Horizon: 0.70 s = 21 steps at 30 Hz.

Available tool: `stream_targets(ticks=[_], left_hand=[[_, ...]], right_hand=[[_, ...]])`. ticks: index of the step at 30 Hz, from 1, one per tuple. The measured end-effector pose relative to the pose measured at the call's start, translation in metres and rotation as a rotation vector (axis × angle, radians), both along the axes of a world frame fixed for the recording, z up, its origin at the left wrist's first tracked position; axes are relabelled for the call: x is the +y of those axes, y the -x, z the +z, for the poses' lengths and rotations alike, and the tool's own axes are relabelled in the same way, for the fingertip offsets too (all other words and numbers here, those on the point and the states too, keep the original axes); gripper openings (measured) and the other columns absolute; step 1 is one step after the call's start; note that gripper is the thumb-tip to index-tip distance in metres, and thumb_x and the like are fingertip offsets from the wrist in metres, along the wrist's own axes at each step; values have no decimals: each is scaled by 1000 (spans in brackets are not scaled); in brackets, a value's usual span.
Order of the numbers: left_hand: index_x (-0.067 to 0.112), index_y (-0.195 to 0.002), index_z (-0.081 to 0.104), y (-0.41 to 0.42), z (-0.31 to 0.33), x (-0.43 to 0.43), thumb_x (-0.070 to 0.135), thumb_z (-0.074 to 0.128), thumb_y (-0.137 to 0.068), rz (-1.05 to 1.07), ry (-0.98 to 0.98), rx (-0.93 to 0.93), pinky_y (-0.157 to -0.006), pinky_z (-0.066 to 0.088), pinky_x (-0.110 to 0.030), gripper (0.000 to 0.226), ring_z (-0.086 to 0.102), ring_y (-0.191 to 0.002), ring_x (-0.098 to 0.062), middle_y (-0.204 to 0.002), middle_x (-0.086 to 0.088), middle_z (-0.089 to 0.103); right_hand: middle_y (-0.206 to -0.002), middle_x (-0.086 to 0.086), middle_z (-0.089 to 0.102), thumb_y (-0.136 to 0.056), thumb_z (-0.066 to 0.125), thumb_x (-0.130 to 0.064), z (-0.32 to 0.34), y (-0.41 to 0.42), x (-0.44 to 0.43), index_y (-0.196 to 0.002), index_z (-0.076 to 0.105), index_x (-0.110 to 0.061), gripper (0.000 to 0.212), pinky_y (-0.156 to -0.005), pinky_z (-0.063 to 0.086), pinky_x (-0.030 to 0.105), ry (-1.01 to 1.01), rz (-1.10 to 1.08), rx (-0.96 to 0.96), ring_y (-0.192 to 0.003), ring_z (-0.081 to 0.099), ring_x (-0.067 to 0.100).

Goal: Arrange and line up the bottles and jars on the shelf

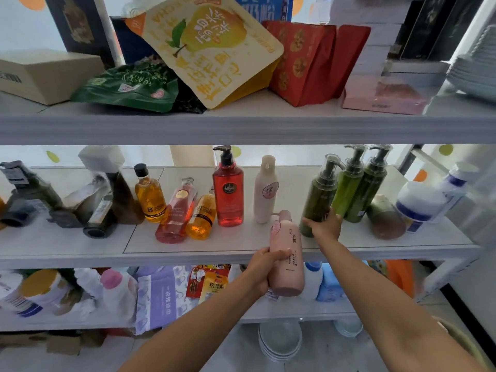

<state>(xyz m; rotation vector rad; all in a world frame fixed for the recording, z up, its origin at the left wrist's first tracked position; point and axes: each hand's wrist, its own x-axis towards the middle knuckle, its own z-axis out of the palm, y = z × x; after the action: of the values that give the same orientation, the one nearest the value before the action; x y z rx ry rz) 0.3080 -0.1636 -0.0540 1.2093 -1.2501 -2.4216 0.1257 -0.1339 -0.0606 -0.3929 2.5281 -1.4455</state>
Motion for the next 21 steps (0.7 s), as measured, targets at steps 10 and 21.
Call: stream_targets(ticks=[10, 21], left_hand=[[7, -120, 52, 57, 8, -11, 13, 70, -82, 43, 12, -34, -61, 57, -38, 43, 65, -84, -27, -102, -13, 66], [2, -122, 49, 96, 1, -29, 23, 74, -77, 141, 101, -156, -81, 55, -42, 56, 62, -95, -31, -115, -18, 63]], right_hand=[[-133, 17, 42, -69, 81, -21, -2, 20, -2, -129, 46, -8, 70, -100, 44, 40, -13, -8, 19, -117, 50, 34], [-103, 13, 64, -92, 36, -58, -29, -11, 10, -106, 62, -9, 56, -74, 49, 33, -209, 194, -296, -85, 56, 24]])
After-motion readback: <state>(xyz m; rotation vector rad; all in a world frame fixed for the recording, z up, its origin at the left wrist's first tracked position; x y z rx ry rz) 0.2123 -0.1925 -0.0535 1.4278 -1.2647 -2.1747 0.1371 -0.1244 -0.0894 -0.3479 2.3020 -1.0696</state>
